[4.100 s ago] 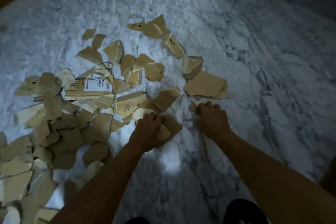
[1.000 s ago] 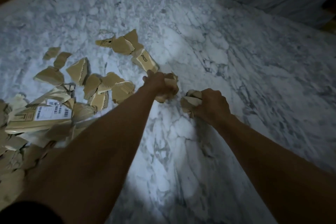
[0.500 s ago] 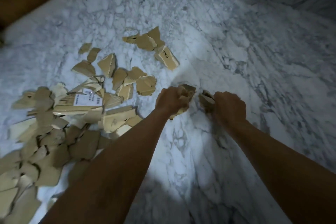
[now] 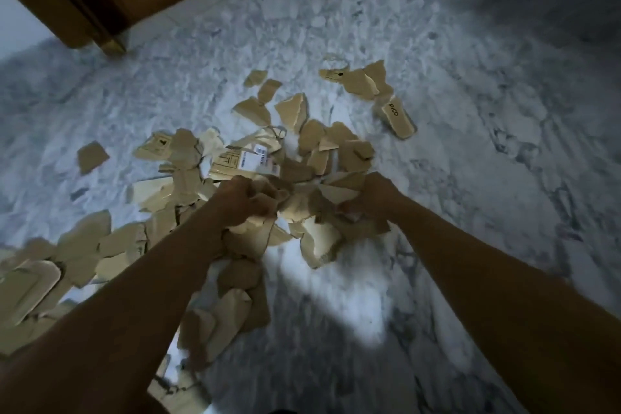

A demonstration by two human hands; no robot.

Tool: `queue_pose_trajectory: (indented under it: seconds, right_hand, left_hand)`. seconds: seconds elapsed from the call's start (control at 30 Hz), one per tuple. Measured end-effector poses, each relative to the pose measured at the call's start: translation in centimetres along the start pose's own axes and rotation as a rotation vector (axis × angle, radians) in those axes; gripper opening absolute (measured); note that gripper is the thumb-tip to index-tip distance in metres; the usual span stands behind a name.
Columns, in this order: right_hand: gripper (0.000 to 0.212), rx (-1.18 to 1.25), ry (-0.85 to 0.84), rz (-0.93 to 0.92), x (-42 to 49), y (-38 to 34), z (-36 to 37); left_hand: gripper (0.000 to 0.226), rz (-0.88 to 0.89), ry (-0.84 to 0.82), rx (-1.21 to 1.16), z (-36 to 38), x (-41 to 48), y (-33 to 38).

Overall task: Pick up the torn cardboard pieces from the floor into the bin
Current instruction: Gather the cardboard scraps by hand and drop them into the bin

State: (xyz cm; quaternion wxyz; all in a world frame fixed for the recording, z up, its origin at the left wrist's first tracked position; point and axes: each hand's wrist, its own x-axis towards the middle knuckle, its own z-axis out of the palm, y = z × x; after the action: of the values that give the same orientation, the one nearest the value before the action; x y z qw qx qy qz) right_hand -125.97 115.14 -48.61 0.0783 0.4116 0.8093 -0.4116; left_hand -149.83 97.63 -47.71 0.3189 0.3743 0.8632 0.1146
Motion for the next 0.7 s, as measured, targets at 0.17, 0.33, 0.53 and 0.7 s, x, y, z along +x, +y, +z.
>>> queue_pose_trajectory:
  seconds: [0.17,0.33,0.53,0.7]
  right_hand:
    - [0.036,-0.037,-0.221,-0.003,0.5,-1.3,7.7]
    - [0.061,-0.149,0.026,0.004,0.5,-0.6,12.1]
    - [0.044,0.099,-0.176,-0.191,-2.3,-1.9,7.9]
    - [0.066,-0.2,-0.037,0.001,-2.4,2.3,0.1]
  left_hand:
    - [0.065,0.024,-0.045,-0.011,1.5,-0.9,-1.9]
    - [0.066,0.078,-0.01,-0.111,3.0,-1.1,-2.8]
    - [0.063,0.073,0.077,-0.136,3.1,-0.5,-2.6]
    - [0.031,0.278,-0.194,-0.166,2.9,0.7,1.9]
